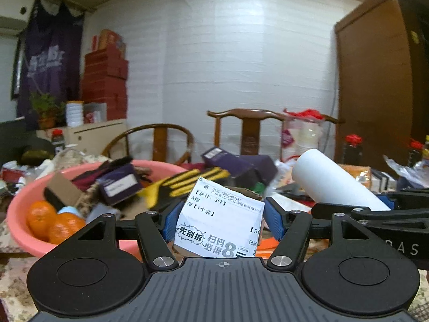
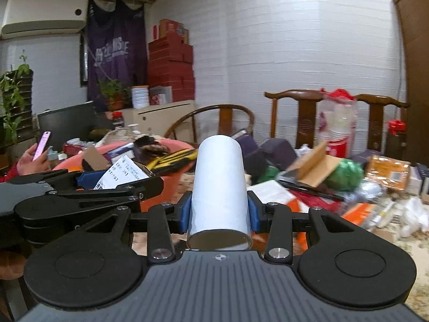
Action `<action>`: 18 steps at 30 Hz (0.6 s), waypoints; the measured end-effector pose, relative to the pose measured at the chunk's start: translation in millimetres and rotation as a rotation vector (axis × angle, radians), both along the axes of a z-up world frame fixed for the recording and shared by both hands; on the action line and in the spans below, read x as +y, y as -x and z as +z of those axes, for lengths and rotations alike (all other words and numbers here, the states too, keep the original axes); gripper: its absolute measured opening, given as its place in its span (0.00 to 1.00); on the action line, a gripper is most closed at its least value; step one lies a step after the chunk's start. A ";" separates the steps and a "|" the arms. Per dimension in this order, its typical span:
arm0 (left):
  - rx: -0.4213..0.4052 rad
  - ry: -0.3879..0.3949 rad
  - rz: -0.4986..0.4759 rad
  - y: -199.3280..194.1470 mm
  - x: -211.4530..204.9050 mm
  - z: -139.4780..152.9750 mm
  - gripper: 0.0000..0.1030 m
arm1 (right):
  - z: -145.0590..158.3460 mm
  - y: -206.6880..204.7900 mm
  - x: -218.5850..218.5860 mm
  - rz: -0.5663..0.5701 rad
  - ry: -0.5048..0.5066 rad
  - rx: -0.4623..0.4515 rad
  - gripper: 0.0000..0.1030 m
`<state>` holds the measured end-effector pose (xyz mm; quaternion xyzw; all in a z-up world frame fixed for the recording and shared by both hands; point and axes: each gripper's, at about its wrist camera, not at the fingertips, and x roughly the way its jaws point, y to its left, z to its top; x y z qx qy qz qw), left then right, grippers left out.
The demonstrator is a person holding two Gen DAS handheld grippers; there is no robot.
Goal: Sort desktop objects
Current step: 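Carry the roll in the right gripper toward the basin while the left gripper carries the receipt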
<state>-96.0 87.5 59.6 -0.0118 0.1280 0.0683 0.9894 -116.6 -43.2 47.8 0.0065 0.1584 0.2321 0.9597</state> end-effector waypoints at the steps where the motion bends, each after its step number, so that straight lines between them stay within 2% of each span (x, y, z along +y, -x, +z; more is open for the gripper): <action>1: 0.001 0.005 0.008 1.1 5.0 0.7 0.65 | 0.4 -0.8 5.9 0.009 0.000 0.004 0.44; 8: -0.002 0.019 0.072 4.7 40.3 7.5 0.65 | 5.8 -7.0 45.7 0.052 0.017 0.006 0.44; 18: -0.009 0.000 0.137 6.7 72.7 18.1 0.65 | 15.8 -17.0 85.1 0.088 0.041 -0.006 0.44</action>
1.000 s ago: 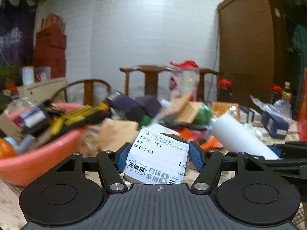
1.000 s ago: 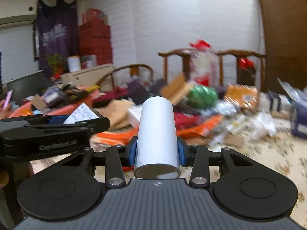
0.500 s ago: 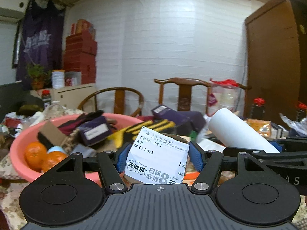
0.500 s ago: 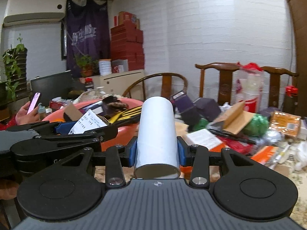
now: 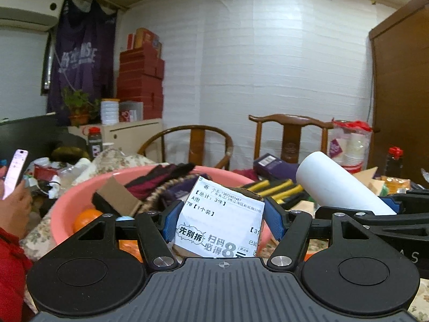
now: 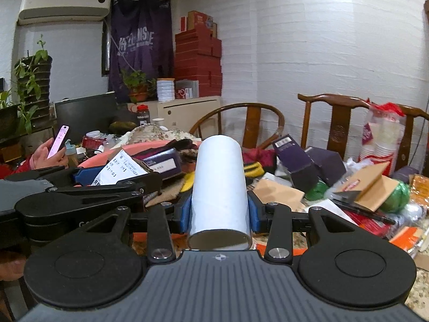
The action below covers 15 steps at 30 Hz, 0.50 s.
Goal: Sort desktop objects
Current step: 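Carry the roll in the right gripper toward the basin while the left gripper carries the receipt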
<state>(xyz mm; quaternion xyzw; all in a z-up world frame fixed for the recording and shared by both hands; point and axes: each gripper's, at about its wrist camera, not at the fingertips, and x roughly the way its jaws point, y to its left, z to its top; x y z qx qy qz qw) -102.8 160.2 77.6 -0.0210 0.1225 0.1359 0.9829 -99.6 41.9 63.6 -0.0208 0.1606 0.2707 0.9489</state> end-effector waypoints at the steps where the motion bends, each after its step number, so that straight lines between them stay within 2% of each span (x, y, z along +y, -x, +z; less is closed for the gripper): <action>1: -0.001 -0.002 0.005 0.4 2.4 1.1 0.65 | 1.0 -0.8 3.2 0.004 0.002 0.000 0.44; 15: -0.003 -0.049 0.072 -13.9 42.0 40.3 0.64 | 29.2 -23.3 48.3 0.036 -0.028 -0.005 0.45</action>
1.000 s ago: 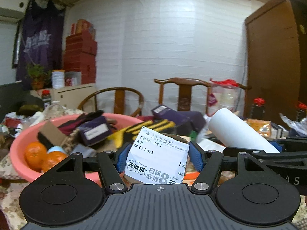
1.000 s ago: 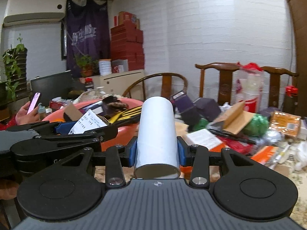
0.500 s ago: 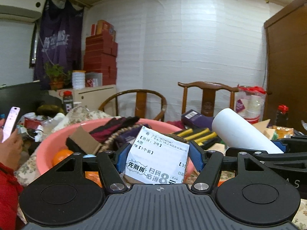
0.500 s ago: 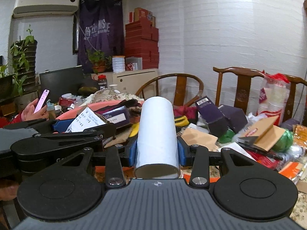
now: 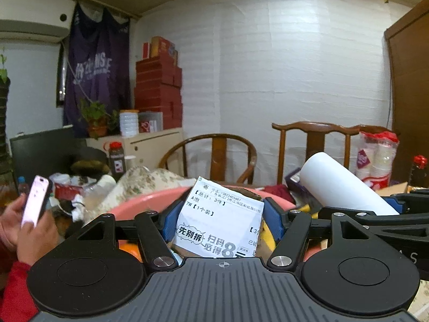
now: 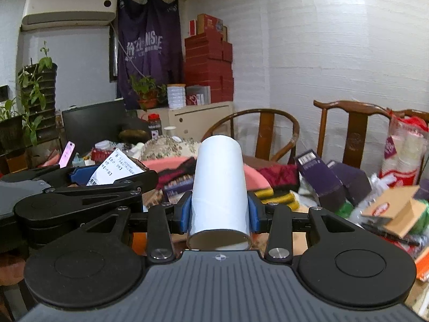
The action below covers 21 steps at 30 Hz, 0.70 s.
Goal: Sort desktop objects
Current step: 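Carry the roll in the right gripper toward the basin while the left gripper carries the receipt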
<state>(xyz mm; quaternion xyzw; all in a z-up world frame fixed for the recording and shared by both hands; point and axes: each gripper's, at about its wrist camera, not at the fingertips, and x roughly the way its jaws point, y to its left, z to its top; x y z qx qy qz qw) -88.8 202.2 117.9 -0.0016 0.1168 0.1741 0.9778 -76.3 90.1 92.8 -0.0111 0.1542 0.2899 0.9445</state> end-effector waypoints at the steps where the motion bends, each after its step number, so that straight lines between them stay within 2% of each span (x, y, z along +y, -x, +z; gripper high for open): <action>1: -0.003 -0.003 0.002 -0.6 2.2 4.3 0.64 | 3.6 -0.9 2.7 0.001 -0.003 -0.005 0.45; 9: -0.002 -0.012 0.005 -8.0 15.9 19.7 0.64 | 18.7 -13.3 15.0 0.026 -0.026 -0.011 0.45; 21: 0.042 0.002 -0.012 -17.5 17.0 -2.3 0.64 | 1.8 -21.4 15.6 0.026 0.003 0.020 0.45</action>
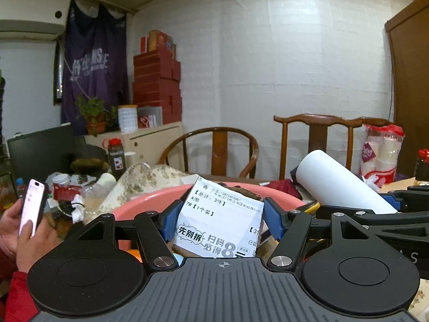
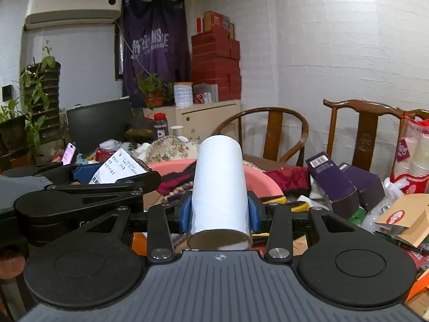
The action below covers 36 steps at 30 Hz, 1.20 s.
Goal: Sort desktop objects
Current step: 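Carry the roll in the right gripper toward the basin while the left gripper carries the receipt, then lower the receipt into the basin with the left gripper while the right gripper releases the roll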
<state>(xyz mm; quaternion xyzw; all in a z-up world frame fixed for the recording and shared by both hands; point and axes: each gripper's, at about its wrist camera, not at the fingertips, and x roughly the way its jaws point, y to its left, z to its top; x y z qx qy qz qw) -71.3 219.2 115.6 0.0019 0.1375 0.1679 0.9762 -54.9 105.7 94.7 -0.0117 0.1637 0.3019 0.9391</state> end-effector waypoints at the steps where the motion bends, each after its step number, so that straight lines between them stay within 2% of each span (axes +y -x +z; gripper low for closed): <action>1: 0.000 0.000 -0.002 -1.2 -1.1 -0.3 0.64 | -0.3 -0.8 -1.6 -0.003 0.001 0.002 0.45; 10: -0.009 -0.030 0.019 -6.0 -4.6 -4.2 0.64 | -4.4 -2.8 -0.4 -0.020 0.000 -0.001 0.45; 19: -0.001 -0.004 0.046 -17.1 11.4 -20.1 0.65 | -17.6 -15.5 15.5 -0.033 0.028 0.001 0.45; 25: 0.003 0.005 0.068 -19.7 24.5 -22.1 0.67 | -20.5 -23.1 29.4 -0.020 0.038 0.000 0.45; 28: 0.007 0.008 0.079 -20.3 32.5 -22.7 0.70 | -20.7 -26.3 38.3 -0.012 0.041 0.000 0.45; 36: 0.020 0.008 0.120 -22.6 50.3 -25.6 0.71 | -22.9 -36.0 62.4 0.013 0.049 0.006 0.45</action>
